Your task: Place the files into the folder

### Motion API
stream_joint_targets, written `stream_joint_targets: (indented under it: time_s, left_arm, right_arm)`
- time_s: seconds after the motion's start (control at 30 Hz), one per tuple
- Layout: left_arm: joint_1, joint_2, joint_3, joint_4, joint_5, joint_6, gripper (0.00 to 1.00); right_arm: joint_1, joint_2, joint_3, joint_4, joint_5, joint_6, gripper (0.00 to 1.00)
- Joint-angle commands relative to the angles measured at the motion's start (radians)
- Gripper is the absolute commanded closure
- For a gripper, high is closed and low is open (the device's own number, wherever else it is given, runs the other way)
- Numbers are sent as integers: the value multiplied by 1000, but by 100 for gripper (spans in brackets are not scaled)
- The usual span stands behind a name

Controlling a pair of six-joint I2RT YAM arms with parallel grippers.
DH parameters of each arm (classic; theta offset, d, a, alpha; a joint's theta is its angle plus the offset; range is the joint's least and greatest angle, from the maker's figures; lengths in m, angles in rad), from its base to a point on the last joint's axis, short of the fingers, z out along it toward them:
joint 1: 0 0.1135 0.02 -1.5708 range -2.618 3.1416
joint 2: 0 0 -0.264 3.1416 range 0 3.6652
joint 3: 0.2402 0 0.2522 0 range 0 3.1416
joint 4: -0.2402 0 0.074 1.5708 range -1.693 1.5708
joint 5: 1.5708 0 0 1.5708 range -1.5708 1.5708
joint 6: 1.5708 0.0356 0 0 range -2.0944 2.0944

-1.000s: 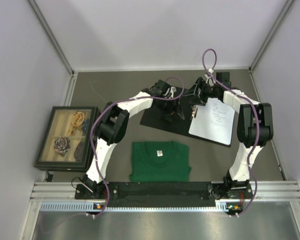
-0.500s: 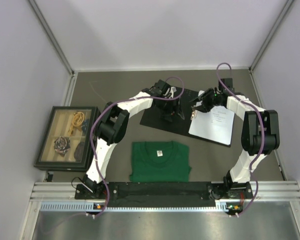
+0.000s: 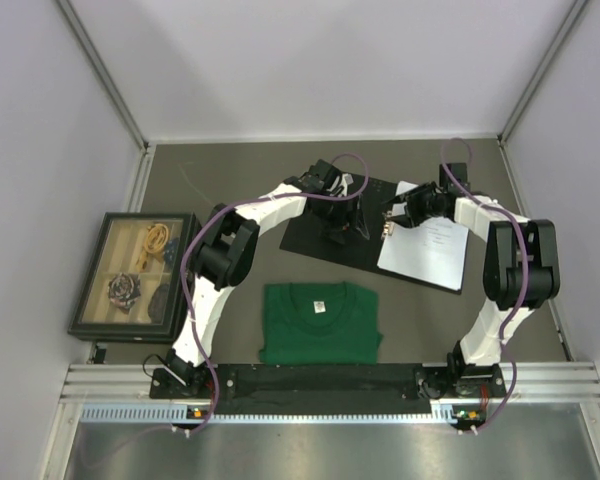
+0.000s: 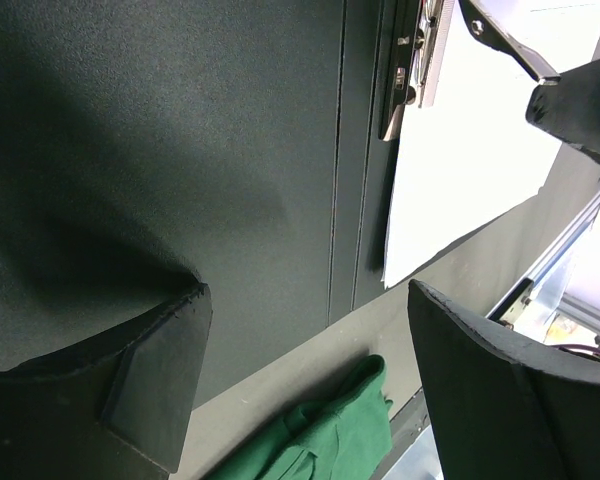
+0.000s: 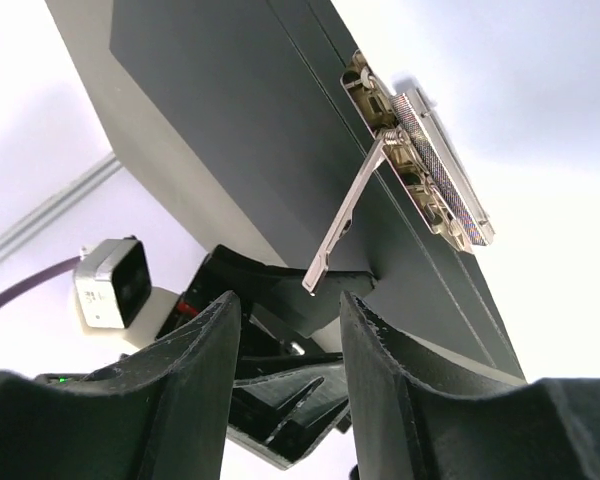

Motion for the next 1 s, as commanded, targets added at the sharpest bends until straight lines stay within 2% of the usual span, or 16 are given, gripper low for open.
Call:
stream_joint_targets:
  time_s: [0.0,0.37,0.47,0.5,0.97]
  left_arm:
    - [1,14,39,19,12,14,16]
    - [3,20,49,13,13,16,16]
    - [3,22,49,13,16,17,16]
    - [2,22,48,13,15,17,16]
    - [2,25,52,13,13,16,16]
  right_arm:
    - [-14,20,-13,49,-4,46,55]
    - [-16,46,-15,75,-21,80,58]
    - [-14,55,-21,89,-29,91,60]
    - [-14,57,-26,92,-32,95,64]
    - [-14,71,-41,115,-41,106,73]
